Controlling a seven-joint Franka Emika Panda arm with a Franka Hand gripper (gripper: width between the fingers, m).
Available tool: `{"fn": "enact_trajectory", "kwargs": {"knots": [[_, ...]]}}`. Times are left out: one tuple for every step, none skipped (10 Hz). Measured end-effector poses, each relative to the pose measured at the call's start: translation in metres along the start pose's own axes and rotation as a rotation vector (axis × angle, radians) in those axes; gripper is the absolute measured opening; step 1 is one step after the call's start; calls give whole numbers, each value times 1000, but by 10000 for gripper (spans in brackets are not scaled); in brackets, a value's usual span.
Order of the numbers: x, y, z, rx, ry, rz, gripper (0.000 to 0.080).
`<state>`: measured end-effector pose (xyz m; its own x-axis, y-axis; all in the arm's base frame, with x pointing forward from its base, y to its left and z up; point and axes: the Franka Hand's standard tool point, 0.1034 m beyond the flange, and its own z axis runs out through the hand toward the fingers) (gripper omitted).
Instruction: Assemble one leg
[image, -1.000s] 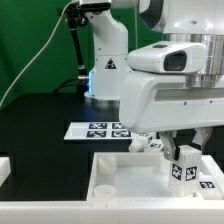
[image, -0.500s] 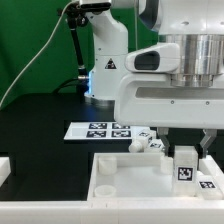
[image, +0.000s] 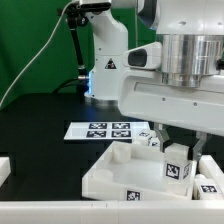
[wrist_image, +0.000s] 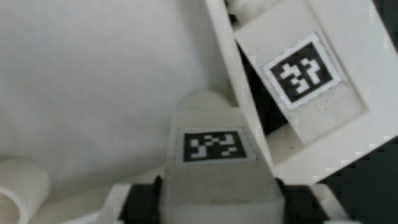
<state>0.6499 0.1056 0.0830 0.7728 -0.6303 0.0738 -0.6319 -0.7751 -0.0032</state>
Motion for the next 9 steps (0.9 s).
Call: {"fn": "enact_trajectory", "kwargs": {"knots": [[1,2,0,-5,1,51,285],[2,3,0,-8,4,70,285],[2,4,0,-8,3,74,295],[2,3,0,-6,2,74,477],[2,3,0,-6,2,62,477],[5,4,-3,-4,5,13,605],[8,5,-12,1,7,-31,605],[11,5,-22,10,12,-52,642],[9,6,-18,7,10,-48,647]]}}
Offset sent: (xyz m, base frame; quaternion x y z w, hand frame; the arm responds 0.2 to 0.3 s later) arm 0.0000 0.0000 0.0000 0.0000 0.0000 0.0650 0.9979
